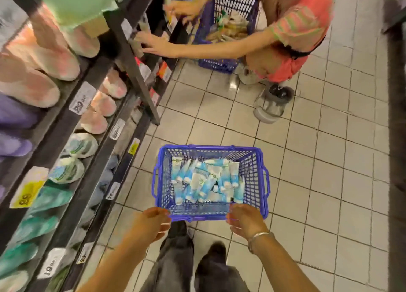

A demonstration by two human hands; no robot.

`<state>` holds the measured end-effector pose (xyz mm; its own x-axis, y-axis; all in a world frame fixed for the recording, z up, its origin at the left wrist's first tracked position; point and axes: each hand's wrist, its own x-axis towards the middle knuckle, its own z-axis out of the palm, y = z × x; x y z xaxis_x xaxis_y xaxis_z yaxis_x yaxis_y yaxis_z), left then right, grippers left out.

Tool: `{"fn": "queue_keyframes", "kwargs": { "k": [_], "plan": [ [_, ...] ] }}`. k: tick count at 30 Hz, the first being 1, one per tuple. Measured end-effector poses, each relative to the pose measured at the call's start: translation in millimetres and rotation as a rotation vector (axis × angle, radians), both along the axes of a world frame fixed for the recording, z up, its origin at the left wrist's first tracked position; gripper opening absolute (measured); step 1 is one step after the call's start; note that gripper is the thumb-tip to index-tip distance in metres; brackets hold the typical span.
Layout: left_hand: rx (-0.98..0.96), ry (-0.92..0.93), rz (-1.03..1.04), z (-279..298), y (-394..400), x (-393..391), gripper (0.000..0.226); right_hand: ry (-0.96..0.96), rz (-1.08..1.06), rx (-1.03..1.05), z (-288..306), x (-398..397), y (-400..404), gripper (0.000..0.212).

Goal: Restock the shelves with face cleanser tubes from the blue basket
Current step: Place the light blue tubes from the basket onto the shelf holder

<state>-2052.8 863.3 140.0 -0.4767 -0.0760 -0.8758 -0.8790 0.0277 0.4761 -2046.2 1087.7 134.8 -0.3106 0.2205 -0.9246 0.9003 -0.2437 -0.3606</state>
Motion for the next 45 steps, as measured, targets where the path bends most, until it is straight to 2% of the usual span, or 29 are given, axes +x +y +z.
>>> {"fn": "queue_keyframes", "kwargs": {
  "k": [4,9,13,17,18,20,24,27,30,33,37,41,45],
  "plan": [
    [-0.013,-0.05,-0.067,-57.5,10.5,-42.5,0.019,-0.066,0.017,0.041,-67.0,-32.3,11.7,0.023],
    [-0.075,-0.102,-0.146,-179.0,29.2,-79.6,0.021,-0.087,0.061,0.115,-190.1,-71.2,30.5,0.034],
    [-0.081,-0.148,-0.249,-288.8,50.9,-80.2,0.025,-0.145,0.259,0.171,-300.0,-74.0,37.1,0.022],
    [-0.23,-0.142,-0.171,-380.8,66.1,-80.0,0.015,-0.074,0.514,0.254,-398.8,-84.1,23.8,0.024],
    [-0.249,-0.133,-0.176,-399.9,72.5,-82.0,0.009,-0.055,0.516,0.265,-418.7,-87.3,20.7,0.021],
    [-0.293,-0.147,-0.196,-436.3,85.6,-84.8,0.022,-0.053,0.454,0.28,-458.8,-92.4,15.8,0.018],
    [-0.363,-0.114,-0.269,-491.2,101.1,-73.9,0.037,-0.187,0.232,0.356,-521.2,-91.8,14.3,0.048],
    [-0.378,-0.079,-0.354,-523.6,101.3,-66.2,0.037,-0.177,0.179,0.408,-544.6,-87.5,9.4,0.057],
    [-0.407,-0.044,-0.41,-549.0,94.4,-66.1,0.047,-0.073,0.105,0.347,-550.7,-83.5,-0.5,0.044],
    [-0.469,-0.094,-0.53,-564.3,94.3,-66.5,0.058,-0.042,-0.035,0.233,-544.2,-74.0,5.4,0.032],
    [-0.515,-0.128,-0.609,-564.9,106.8,-66.3,0.053,-0.01,-0.045,0.13,-530.5,-56.0,31.7,0.027],
    [-0.36,-0.053,-0.512,-563.8,110.2,-72.2,0.047,0.045,0.005,0.135,-526.7,-56.7,51.2,0.029],
    [-0.13,-0.099,-0.351,-546.8,116.7,-69.7,0.033,0.078,-0.023,0.144,-516.8,-58.3,63.8,0.029]
  ]
}}
